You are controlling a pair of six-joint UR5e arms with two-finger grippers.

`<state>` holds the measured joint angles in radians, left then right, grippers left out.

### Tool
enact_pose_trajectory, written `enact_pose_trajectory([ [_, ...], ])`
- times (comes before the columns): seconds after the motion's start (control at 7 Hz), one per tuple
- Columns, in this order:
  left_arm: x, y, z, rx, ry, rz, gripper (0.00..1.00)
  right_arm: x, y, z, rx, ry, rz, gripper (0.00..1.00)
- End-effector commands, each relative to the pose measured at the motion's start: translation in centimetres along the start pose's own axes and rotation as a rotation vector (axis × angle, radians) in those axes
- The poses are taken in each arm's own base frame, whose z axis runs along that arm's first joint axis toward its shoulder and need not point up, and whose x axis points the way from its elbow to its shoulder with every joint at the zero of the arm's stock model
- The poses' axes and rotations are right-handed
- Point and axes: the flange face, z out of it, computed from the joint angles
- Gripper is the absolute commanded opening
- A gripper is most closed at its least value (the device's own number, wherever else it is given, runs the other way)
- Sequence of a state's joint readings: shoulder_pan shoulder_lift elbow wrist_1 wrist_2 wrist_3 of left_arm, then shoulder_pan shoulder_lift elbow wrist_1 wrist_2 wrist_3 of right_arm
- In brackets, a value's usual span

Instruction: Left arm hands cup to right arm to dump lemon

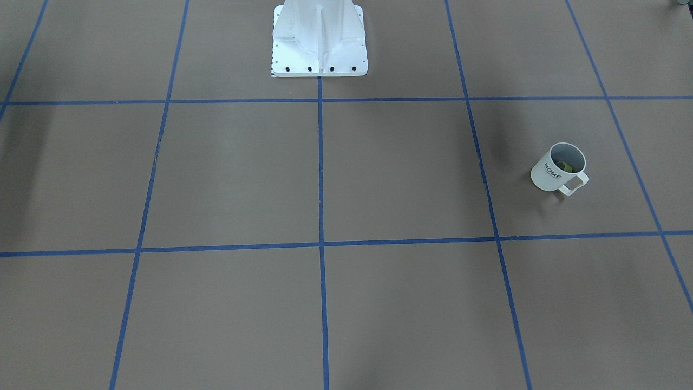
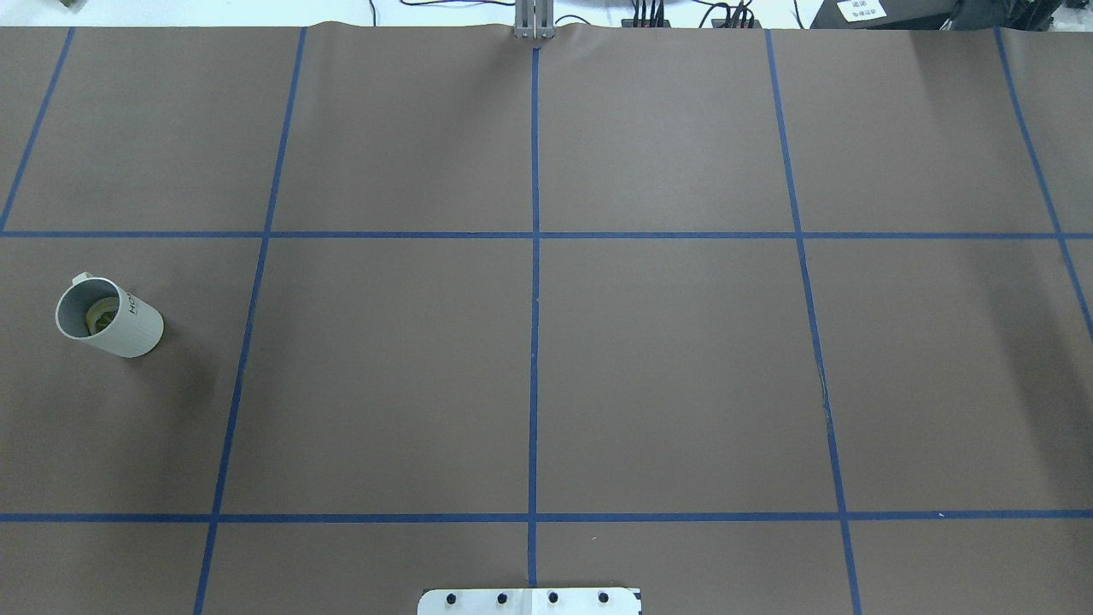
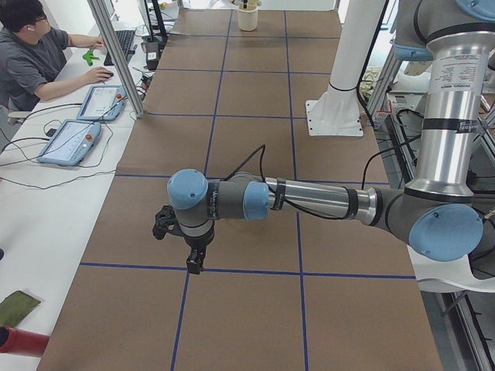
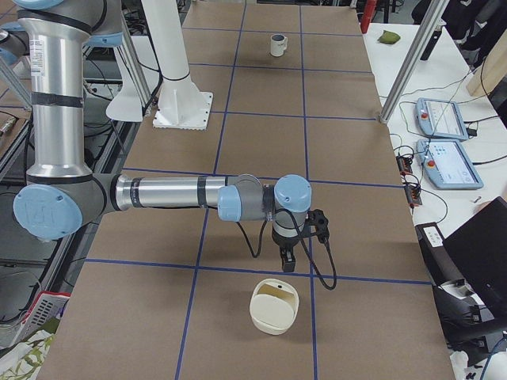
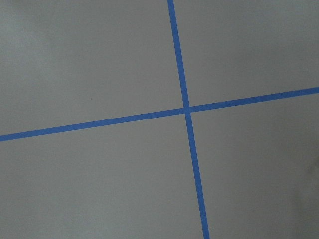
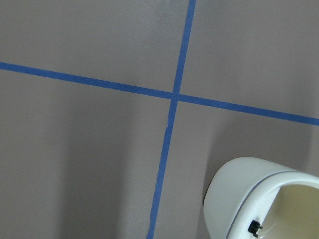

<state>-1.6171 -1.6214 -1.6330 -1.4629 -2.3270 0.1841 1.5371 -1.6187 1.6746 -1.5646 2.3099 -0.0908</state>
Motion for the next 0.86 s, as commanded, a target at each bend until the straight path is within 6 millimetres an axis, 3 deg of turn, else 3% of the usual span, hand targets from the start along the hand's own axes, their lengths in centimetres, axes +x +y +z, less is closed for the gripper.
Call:
enact_pose_trajectory([
  [0.0,0.0,0.0,0.0,-0.001,-0.001,-0.002,1.00,-0.6,-0.4,-0.7,0.016,0.001,-0.015,1.00],
  [0.43,-0.8,0.0,-0.2,-0.017,-0.111,0.000,1.00,-2.7,-1.1,-3.1,0.065,0.007,-0.058,1.00],
  [0.57,-0.5,-0.1,-0.7,-0.007,-0.120,0.004,1.00,-4.9,-2.0,-5.7,0.116,0.012,-0.104,1.00],
  [0.71,1.1,-1.2,-2.5,0.036,-0.125,0.006,1.00,-6.6,-2.6,-7.6,0.155,0.017,-0.138,1.00],
])
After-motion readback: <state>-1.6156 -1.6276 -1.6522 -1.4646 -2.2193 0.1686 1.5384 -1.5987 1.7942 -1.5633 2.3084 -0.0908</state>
